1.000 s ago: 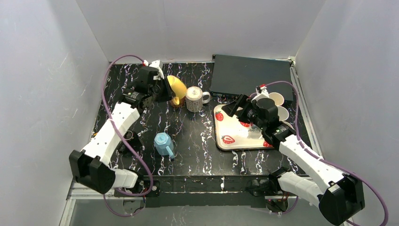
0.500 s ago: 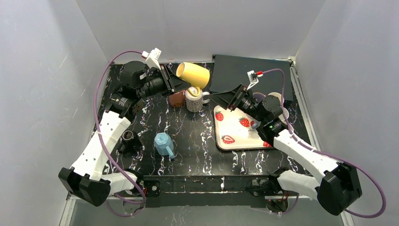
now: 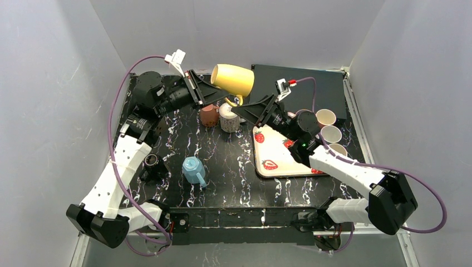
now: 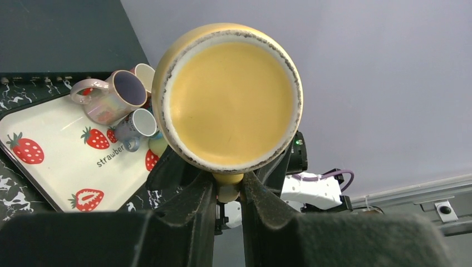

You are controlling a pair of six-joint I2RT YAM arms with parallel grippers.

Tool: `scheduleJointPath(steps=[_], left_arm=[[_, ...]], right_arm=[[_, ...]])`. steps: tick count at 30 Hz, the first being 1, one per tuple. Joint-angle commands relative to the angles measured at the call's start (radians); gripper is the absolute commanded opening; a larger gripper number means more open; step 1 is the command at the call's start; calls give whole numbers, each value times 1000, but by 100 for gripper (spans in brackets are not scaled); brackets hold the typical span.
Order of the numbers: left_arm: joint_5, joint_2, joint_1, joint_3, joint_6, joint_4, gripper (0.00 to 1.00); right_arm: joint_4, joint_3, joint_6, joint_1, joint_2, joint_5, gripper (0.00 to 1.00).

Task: Turn the mug right side up
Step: Turn over the cup at the center of the board.

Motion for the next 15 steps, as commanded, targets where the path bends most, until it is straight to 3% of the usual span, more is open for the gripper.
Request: scheduleJointPath(steps=[1,4,8,12,15], left_arm=[[54,-80,-3,11,-12,100,0],[64,-92,-2,1,-15,109,0],[79,-96,-2,3,-14,118,0],[78,-102,-2,-4,-7,122,0],[76,-106,-1,-8,-7,124,0]], right_arm=[[184,54,69,2,3,33,87],[184,59,102,2,5,58,84],[138,102,174,3,36,75,67],[280,111,273,11,93,70,55],[293,124,287,16,112,67,45]])
